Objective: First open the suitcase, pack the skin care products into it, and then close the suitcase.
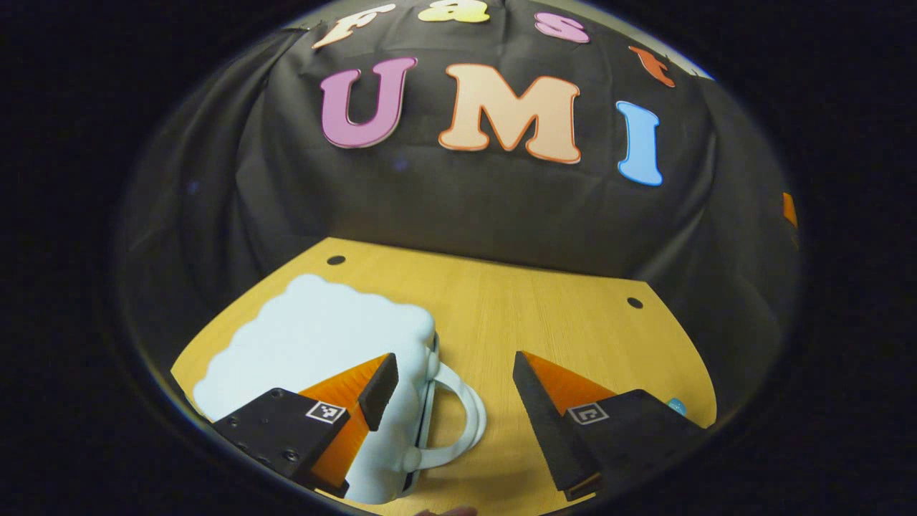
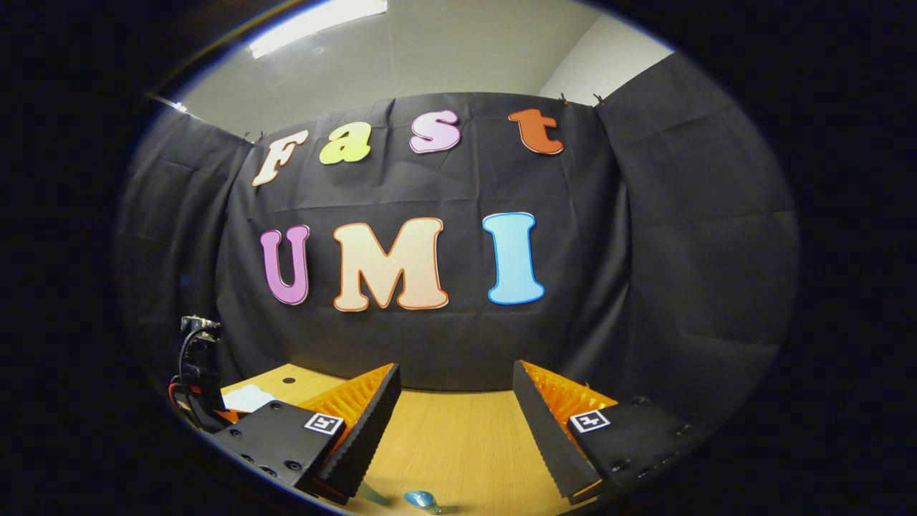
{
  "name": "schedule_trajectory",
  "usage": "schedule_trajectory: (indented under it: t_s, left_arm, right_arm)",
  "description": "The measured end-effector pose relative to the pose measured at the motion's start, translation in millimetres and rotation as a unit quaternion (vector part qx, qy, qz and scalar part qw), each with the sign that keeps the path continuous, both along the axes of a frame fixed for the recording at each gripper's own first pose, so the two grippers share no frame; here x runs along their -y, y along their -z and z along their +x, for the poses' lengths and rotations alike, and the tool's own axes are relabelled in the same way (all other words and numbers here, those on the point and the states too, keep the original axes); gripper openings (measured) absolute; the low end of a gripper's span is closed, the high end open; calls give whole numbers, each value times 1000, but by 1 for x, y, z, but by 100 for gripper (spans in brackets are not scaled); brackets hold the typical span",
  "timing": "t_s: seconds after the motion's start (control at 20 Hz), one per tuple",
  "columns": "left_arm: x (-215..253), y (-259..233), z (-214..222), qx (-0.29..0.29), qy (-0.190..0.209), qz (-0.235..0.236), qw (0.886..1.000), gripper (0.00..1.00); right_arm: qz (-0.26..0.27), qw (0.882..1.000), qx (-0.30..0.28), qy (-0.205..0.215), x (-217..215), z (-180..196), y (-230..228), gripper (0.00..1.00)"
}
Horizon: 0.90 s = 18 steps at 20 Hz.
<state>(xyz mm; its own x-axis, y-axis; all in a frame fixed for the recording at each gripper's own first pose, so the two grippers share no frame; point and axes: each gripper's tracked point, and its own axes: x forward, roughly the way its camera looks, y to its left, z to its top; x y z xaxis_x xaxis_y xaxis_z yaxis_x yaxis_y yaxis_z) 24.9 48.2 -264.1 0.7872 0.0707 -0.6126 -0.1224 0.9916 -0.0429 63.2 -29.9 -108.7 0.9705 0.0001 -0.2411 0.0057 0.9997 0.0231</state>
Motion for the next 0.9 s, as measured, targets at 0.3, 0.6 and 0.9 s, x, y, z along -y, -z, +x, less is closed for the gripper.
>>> schedule_trajectory:
  t_s: [0.3, 0.6, 0.9]
  left_arm:
    - [18, 57, 0, -99, 19, 12, 995, 96]
    - [27, 93, -1, -173, 21, 6, 985, 93]
    - [38, 121, -18, -252, -2, -33, 967, 93]
  right_arm:
    - [-18, 999, -35, 6, -5, 3, 18, 99]
    - [-33, 998, -46, 5, -12, 5, 26, 98]
    - [-50, 997, -53, -15, -27, 2, 33, 99]
